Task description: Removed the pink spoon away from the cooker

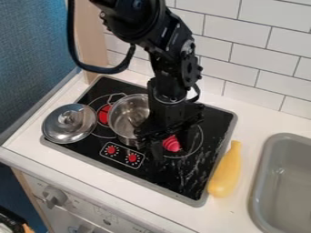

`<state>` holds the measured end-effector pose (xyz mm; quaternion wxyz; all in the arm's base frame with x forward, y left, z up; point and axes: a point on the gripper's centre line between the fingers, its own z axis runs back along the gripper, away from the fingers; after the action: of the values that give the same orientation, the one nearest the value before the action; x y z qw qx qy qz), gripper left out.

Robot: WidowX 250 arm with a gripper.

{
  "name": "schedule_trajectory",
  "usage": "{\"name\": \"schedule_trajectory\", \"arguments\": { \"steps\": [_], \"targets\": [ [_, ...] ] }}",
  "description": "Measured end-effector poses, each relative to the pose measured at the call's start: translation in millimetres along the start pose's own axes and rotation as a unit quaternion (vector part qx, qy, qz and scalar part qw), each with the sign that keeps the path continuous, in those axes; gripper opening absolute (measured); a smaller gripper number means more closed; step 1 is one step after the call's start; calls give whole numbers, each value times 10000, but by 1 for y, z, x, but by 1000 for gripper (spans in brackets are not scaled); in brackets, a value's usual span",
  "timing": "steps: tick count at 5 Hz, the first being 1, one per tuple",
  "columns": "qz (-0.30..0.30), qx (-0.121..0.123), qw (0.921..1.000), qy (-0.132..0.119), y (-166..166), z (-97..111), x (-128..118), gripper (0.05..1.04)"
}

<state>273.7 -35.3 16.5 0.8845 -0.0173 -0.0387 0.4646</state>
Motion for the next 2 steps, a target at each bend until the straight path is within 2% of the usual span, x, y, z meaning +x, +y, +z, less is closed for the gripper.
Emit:
{"name": "schedule_trajectory", "arguments": {
  "steps": [1, 2],
  "targets": [
    [0, 48, 10000, 23, 2, 0, -1, 421],
    [-51, -40, 10000, -4, 1, 9, 1, 415]
  ]
}}
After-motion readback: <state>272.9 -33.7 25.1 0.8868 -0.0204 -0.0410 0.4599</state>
